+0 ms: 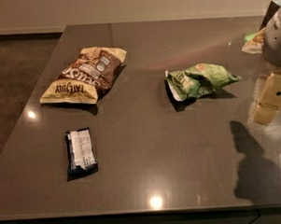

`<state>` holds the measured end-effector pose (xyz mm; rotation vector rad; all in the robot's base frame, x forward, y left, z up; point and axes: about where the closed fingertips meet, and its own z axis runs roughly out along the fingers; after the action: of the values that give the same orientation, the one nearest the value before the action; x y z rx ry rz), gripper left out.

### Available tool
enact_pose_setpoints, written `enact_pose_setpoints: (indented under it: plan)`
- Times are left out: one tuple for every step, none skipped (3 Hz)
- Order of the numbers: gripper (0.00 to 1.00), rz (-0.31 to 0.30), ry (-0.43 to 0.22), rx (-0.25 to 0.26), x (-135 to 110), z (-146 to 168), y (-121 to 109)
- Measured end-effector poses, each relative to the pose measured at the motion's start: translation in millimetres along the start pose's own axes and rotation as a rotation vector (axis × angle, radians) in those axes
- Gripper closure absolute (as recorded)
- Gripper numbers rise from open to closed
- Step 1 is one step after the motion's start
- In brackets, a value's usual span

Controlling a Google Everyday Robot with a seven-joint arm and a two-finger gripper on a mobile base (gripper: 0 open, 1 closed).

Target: Move green jalapeno chip bag near brown chip bag

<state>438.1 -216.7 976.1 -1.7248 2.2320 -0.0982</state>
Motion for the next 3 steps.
enact_pose_setpoints:
  plan:
    - [0.00,0.000,-0.001,0.002,-0.3,-0.3,-0.3]
    - [0.00,-0.009,-0.019,0.021,-7.2,7.3,-12.2]
    - [0.00,-0.021,-0.063,0.021,-17.8,30.0,-34.4]
